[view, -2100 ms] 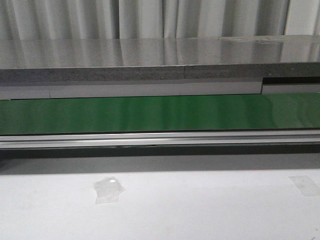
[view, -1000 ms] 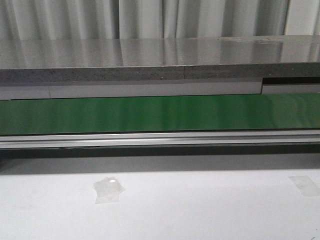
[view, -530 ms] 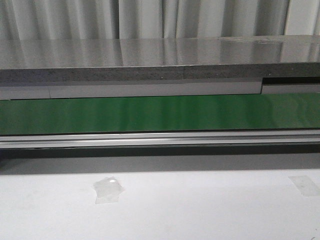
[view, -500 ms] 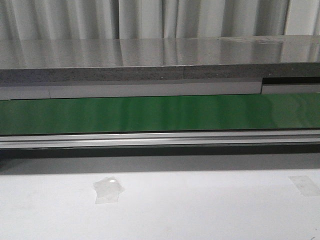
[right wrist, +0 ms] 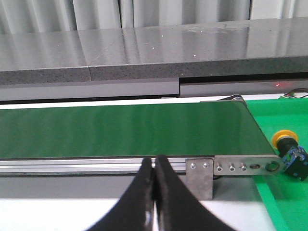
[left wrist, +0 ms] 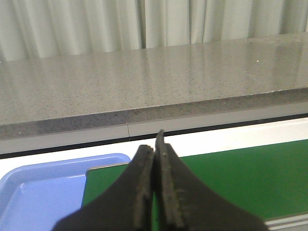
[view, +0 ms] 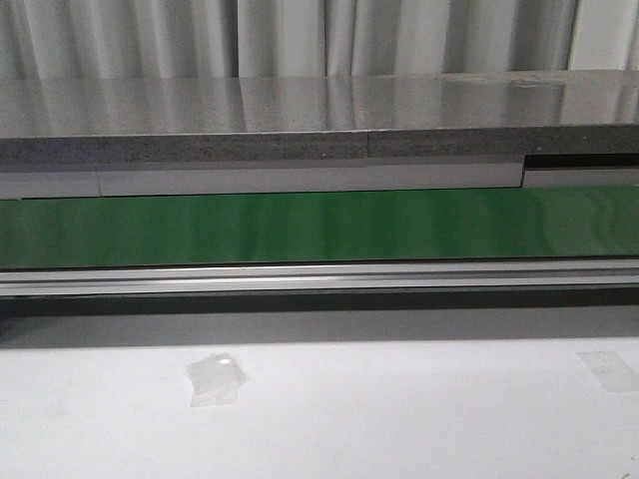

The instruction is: Move button from left to right

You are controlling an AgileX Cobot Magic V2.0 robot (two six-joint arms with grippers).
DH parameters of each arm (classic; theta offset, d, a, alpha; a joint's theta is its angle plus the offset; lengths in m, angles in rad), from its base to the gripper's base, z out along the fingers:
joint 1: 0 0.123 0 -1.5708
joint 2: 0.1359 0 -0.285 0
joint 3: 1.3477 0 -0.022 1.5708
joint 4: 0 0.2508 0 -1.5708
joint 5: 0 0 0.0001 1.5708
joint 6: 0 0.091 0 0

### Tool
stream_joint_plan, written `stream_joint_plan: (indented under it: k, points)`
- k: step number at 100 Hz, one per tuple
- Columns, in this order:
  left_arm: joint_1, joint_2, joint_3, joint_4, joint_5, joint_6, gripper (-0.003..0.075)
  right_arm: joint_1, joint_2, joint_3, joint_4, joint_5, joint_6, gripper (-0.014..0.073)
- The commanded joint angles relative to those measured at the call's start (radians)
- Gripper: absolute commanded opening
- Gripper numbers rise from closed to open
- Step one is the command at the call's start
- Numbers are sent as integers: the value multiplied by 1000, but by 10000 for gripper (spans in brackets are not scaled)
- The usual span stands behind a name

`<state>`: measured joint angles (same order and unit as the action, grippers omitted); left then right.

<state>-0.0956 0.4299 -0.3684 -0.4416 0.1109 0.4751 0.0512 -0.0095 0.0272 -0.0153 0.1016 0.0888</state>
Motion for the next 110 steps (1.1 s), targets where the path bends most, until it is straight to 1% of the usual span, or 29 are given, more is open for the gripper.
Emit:
stream_joint_plan:
  k: [1,91,101,106,110]
  points:
    - [-6,3,-27,-13,-74,-3,-20,5,-20,-15,-9,-87,-3,-68]
    - [-6,3,-27,-8,-74,-3,-20,5,-20,-15,-9,-87,-3,-68]
    - [-6,3,-27,63,-95,-19,-20,5,-20,-15,-9,-87,-3,-68]
    - [-6,1,-27,134,-97,-82,-20,5,-20,-15,-9,-87,-3,-68]
    - [-6,-1,-25,227,-97,-173,-20,5,-20,-15,-9,-87,-3,-68]
